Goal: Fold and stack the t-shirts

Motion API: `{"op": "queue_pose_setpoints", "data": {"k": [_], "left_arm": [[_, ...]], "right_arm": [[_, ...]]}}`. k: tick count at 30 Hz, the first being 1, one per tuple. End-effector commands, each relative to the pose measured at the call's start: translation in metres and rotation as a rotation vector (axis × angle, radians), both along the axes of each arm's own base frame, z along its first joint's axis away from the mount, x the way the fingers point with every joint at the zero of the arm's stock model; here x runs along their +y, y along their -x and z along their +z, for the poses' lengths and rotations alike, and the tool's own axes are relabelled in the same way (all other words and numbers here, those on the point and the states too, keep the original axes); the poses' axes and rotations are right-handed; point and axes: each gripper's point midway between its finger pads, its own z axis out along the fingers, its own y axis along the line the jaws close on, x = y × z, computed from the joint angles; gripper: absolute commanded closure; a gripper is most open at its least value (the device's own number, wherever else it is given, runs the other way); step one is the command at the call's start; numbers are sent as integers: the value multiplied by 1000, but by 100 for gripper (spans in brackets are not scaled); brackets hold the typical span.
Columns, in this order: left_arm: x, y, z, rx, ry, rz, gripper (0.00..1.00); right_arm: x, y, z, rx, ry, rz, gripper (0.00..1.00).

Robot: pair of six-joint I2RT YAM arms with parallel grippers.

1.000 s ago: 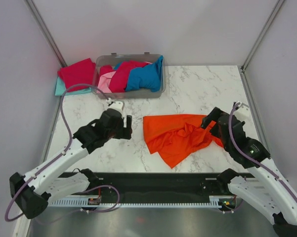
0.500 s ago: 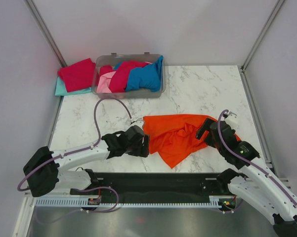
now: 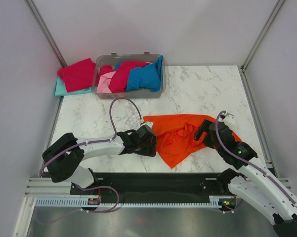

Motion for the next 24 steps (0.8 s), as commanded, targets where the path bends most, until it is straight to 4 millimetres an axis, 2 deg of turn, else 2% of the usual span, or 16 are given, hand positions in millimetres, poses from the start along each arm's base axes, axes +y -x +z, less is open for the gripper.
{"op": "queue_pose_setpoints", "data": {"k": [1,6,7,8,10,11,12,14,15,17,18,19,20,21,22,24], "left_arm": [[-22,3,-3,32,52,-17,30],[-25,4,-16,45,11,-20,52],[-24,5,-18,46,5,-20,59],[-25,5,-19,48,1,-21,72],[-22,4,-27,54,-27,-21,91],[-20,4,-28,59,-42,-18,98],[-20,3,-21,48,-43,-16,98],[-12,-12,2,-34,-72,26,98],[11,-25,28,-107,-117,83,98],[32,-44,69,-173,-109,145,98],[63,-57,84,-176,-129,202,98],[78,-67,120,-238,-57,249,98],[95,-73,139,-272,-33,288,98],[130,-83,149,-287,-57,357,98],[146,-84,174,-348,-24,396,98],[179,-85,184,-368,-66,457,98]], "right_arm": [[1,-4,-1,-18,4,10,2],[2,-3,-5,-6,10,14,2],[1,-3,-6,-6,12,14,2],[1,-2,-6,-6,11,15,2],[1,-2,-6,-11,7,14,2],[1,-2,-7,-8,7,13,2],[1,-2,-6,-11,3,11,2],[2,-1,-7,-2,1,18,2],[3,-1,-7,0,-1,19,2],[5,1,-10,14,-6,25,2],[5,1,-11,18,-7,27,2],[6,1,-12,25,-8,29,2],[7,1,-13,30,-14,24,2],[8,2,-15,39,-17,23,2],[8,1,-17,40,-18,22,2],[11,0,-22,57,-27,16,2]]}}
